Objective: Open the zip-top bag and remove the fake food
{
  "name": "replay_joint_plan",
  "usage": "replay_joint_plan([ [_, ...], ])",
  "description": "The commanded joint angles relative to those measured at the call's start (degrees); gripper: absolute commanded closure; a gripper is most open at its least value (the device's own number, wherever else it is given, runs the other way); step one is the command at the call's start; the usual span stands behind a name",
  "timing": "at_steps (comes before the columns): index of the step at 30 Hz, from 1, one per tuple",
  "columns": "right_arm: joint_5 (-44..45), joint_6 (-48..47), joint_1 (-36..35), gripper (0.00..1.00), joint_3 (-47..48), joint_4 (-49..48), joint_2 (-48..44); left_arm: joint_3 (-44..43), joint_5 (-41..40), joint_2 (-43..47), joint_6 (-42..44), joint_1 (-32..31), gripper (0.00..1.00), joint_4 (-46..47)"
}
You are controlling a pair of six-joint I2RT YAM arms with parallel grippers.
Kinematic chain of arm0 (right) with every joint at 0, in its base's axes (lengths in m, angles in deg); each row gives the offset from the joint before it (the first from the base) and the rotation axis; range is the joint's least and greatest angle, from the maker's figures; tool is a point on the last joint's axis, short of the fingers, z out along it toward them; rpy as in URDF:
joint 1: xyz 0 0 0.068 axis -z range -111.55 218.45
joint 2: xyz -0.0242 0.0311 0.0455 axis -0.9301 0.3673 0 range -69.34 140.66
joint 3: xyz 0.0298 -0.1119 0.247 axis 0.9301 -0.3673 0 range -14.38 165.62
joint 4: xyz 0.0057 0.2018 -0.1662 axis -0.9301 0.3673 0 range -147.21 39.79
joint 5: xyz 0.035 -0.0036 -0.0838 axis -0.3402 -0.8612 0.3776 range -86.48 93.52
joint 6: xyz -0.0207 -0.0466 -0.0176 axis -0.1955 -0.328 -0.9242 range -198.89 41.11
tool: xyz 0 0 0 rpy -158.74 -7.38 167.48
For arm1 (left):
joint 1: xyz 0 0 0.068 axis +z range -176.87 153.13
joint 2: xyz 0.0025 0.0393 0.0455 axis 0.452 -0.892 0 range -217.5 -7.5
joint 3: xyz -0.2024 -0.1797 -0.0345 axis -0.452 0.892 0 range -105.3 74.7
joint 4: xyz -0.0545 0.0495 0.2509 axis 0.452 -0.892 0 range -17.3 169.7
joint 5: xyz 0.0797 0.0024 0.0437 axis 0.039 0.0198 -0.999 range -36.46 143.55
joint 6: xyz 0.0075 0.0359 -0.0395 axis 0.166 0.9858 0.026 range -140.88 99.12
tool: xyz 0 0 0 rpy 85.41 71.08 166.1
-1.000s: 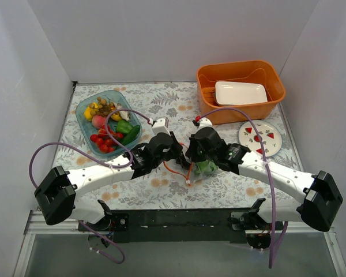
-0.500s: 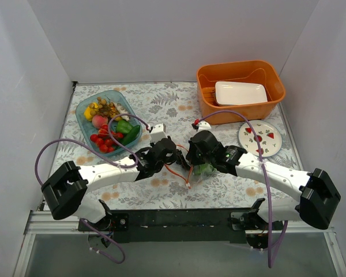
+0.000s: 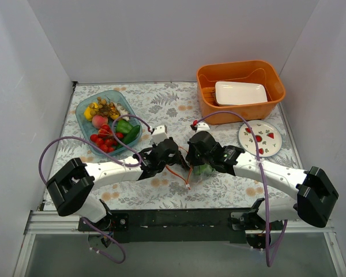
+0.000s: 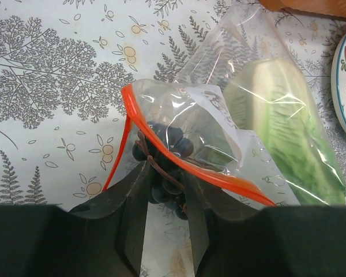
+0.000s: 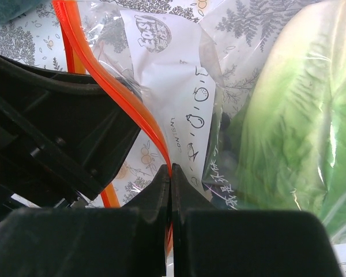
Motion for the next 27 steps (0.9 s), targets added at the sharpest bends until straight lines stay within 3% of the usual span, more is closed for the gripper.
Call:
replay_joint_plan([
  [1, 1.43, 0.01, -0.32, 0.99, 1.97, -0.65, -0.34, 0.19, 0.27, -0.39, -1.29, -0.15, 0.71, 1.21],
  [8, 1.26, 0.10, -0.41, 0.99, 1.97, -0.39, -0.26, 0.54, 0.45, -1.18, -2.08, -0.15, 0.74, 1.30],
  [12, 1.43, 0.10, -0.32, 0.99, 2.05, -0.30, -0.26, 0.81, 0.01, -0.57, -2.00, -0.15, 0.80, 1.30],
  [17, 1.34, 0.45, -0.32, 0.99, 2.05, -0.48, -0.08, 1.42, 0.54, 0.22, -1.65, -0.15, 1.00, 1.30],
  [27, 2.66, 0.36, -0.32, 0.99, 2.23, -0.30, 0.71, 4.14, 2.38, 6.81, 0.90, -0.15, 1.00, 1.30],
])
